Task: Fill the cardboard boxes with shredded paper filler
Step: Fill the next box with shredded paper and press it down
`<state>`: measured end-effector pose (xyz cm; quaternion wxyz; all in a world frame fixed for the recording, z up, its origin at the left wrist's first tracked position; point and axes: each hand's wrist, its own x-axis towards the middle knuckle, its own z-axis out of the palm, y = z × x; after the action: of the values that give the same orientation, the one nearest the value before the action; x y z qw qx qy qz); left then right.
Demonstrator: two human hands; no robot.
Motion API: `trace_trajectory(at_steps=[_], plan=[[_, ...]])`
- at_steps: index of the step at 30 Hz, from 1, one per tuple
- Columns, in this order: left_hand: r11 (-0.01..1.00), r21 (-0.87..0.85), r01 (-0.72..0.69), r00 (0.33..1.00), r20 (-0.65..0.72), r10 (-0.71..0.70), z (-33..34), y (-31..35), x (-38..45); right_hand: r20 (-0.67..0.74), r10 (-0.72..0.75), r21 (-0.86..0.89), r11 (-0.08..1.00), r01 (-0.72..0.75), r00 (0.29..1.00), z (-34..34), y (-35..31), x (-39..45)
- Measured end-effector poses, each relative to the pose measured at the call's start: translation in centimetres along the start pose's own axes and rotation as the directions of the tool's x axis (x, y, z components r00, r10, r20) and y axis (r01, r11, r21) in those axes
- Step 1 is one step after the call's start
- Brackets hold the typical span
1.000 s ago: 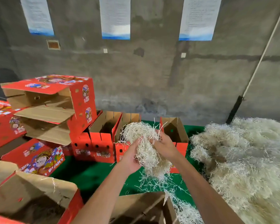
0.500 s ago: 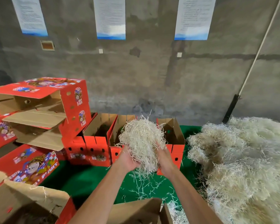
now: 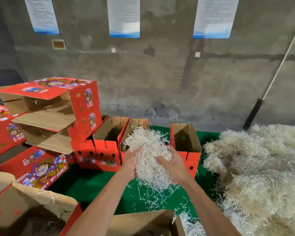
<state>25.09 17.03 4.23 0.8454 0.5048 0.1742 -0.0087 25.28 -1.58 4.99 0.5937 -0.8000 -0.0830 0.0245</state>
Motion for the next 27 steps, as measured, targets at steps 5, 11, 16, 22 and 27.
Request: trace_trajectory(at_steps=[5, 11, 16, 22, 27], plan=[[1.0, -0.002, 0.023, 0.985, -0.173, -0.023, -2.9, 1.2, 1.7, 0.019, 0.136, 0.062, 0.989, -0.137, 0.991, -2.2, 1.3, -0.3], [0.997, -0.064, 0.046, 0.974, -0.22, -0.059, -4.4, 1.2, 2.1, -0.022, 0.126, 0.031, 0.992, -0.125, 0.992, -3.0, 2.8, -0.9], [0.988, -0.122, 0.09, 0.988, -0.115, -0.104, -5.1, 0.6, 1.7, -0.067, 0.151, 0.07, 0.987, -0.147, 0.986, -2.8, 3.5, -1.2], [0.982, -0.185, 0.042, 0.987, -0.145, -0.07, -6.7, -0.7, 1.5, -0.136, 0.209, 0.173, 0.967, -0.185, 0.968, -2.8, 5.4, -1.4], [0.919, -0.394, -0.023, 0.988, -0.147, -0.038, -7.7, -0.6, 1.6, -0.189, 0.37, 0.525, 0.821, -0.225, 0.91, -4.2, 6.0, -1.8]])
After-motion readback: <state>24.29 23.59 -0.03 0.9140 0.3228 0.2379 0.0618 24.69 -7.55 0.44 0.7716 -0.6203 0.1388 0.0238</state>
